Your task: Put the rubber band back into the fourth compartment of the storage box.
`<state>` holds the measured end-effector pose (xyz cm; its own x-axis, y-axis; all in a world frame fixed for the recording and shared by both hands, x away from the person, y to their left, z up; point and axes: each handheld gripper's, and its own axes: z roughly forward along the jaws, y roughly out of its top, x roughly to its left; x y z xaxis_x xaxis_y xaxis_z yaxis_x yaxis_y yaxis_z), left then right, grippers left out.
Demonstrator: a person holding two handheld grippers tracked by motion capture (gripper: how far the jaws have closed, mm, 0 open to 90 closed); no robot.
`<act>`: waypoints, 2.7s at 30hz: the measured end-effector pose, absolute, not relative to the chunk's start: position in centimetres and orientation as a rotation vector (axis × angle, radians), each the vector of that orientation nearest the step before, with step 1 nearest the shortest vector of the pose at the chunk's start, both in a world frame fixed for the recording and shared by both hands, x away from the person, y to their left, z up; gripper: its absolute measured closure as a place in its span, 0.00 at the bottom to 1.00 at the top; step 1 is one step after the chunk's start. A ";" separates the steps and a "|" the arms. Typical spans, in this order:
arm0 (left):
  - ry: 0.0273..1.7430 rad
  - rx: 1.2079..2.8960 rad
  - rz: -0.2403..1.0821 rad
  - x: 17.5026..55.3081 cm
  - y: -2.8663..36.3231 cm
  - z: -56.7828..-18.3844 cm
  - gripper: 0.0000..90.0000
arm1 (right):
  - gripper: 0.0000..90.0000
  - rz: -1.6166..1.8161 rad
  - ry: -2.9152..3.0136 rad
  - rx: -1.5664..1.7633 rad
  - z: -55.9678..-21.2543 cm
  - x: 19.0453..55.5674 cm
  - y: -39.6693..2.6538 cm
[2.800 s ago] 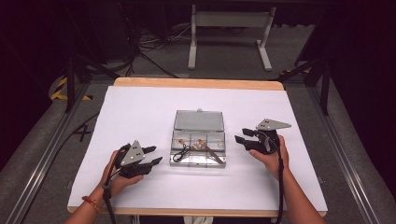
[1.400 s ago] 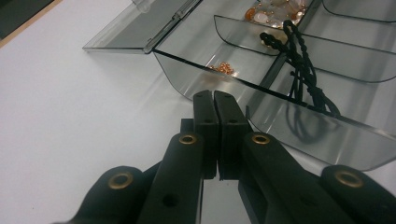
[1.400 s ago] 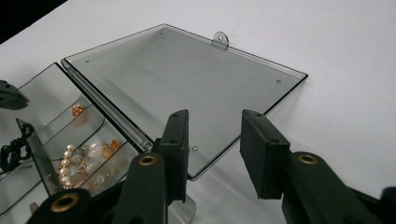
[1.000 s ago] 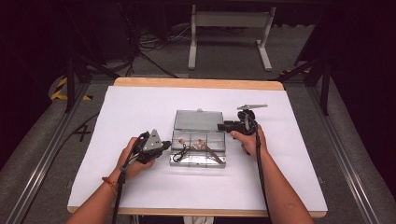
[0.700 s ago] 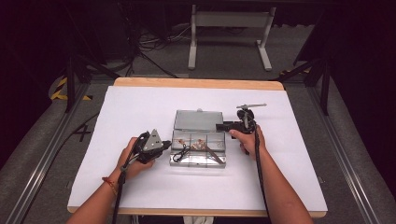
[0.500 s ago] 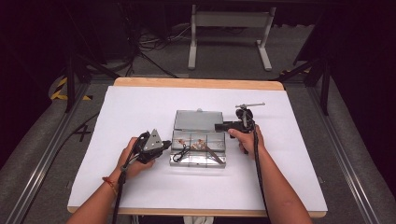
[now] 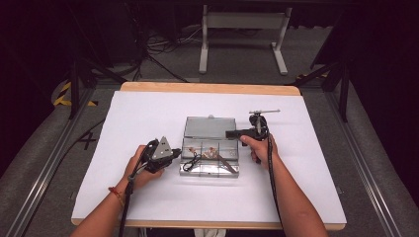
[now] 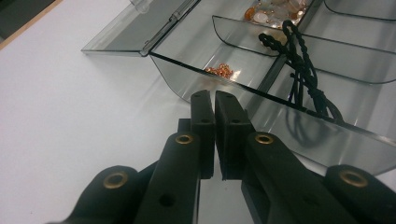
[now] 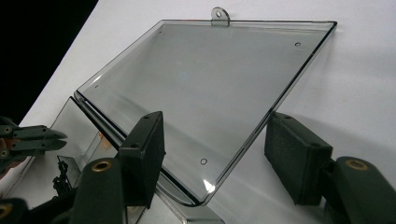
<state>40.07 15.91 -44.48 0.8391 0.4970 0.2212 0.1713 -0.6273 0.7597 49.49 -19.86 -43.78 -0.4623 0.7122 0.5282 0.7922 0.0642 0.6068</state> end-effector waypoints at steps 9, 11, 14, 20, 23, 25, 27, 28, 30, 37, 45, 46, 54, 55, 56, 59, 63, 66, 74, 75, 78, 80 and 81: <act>0.488 2.232 0.532 40.1 15.9 -44.5 0.96 | 0.47 -1.387 -2.266 -1.581 -43.4 49.2 -19.6; 0.489 2.232 0.531 40.1 15.9 -44.5 0.95 | 0.49 -1.398 -2.265 -1.576 -43.4 49.1 -19.6; 0.491 2.235 0.533 40.1 15.9 -44.5 0.96 | 0.51 -1.407 -2.266 -1.572 -43.3 49.0 -19.6; 0.492 2.230 0.528 40.1 15.9 -44.5 0.96 | 0.53 -1.415 -2.298 -1.570 -43.0 48.8 -19.5; 0.490 2.230 0.534 40.2 16.0 -44.5 0.94 | 0.55 -1.430 -2.318 -1.565 -42.9 48.7 -19.5; 0.503 2.222 0.551 40.4 16.2 -44.3 0.92 | 0.56 -1.436 -2.332 -1.562 -42.9 48.6 -19.5; 0.540 2.203 0.541 40.7 16.7 -44.1 0.89 | 0.56 -1.439 -2.346 -1.562 -42.7 48.5 -19.4; 0.561 2.193 0.543 40.9 17.0 -44.0 0.87 | 0.57 -1.441 -2.353 -1.558 -42.7 48.5 -19.4; 0.605 2.156 0.523 41.4 17.6 -43.7 0.83 | 0.59 -1.448 -2.366 -1.552 -42.6 48.5 -19.5; 0.722 2.067 0.485 42.9 18.7 -42.5 0.67 | 0.60 -1.483 -2.415 -1.522 -42.5 48.2 -19.5; 0.754 2.021 0.385 44.2 18.1 -41.8 0.55 | 0.64 -1.502 -2.465 -1.491 -42.1 47.9 -19.6; 0.751 2.024 0.385 44.4 18.0 -41.7 0.55 | 0.64 -1.503 -2.472 -1.489 -42.1 47.9 -19.6; 0.786 2.024 0.378 45.5 17.0 -41.7 0.47 | 0.65 -1.529 -2.515 -1.469 -42.0 47.6 -19.5; 0.782 2.026 0.376 45.7 16.9 -41.8 0.47 | 0.65 -1.534 -2.523 -1.461 -42.0 47.6 -19.5; 0.787 2.028 0.373 45.8 16.8 -41.9 0.46 | 0.65 -1.539 -2.530 -1.457 -42.0 47.5 -19.5; 0.799 2.029 0.369 46.0 16.5 -42.2 0.46 | 0.65 -1.549 -2.542 -1.450 -42.0 47.4 -19.5; 0.805 2.041 0.380 46.2 16.1 -42.5 0.45 | 0.66 -1.569 -2.567 -1.434 -42.0 47.2 -19.5; 0.805 2.031 0.366 46.3 16.0 -42.7 0.45 | 0.66 -1.579 -2.576 -1.430 -42.1 47.1 -19.4; 0.806 2.038 0.332 46.7 15.5 -42.8 0.43 | 0.67 -1.612 -2.599 -1.404 -42.1 46.9 -19.5; 0.806 2.028 0.328 46.8 15.1 -42.5 0.45 | 0.68 -1.639 -2.605 -1.394 -42.1 46.7 -19.6; 0.790 2.036 0.335 47.0 14.6 -42.3 0.47 | 0.69 -1.652 -2.623 -1.389 -42.1 46.6 -19.5; 0.784 2.045 0.344 47.0 14.4 -42.3 0.48 | 0.69 -1.657 -2.631 -1.386 -42.1 46.5 -19.5; 0.782 2.048 0.339 47.0 14.3 -42.3 0.50 | 0.69 -1.660 -2.642 -1.378 -42.1 46.5 -19.5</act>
<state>46.96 14.31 -42.28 0.7632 0.6438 -0.0552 0.4000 -0.4037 0.8228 46.51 -19.52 -42.10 -0.6435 0.7439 0.1802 0.4851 0.2142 0.8478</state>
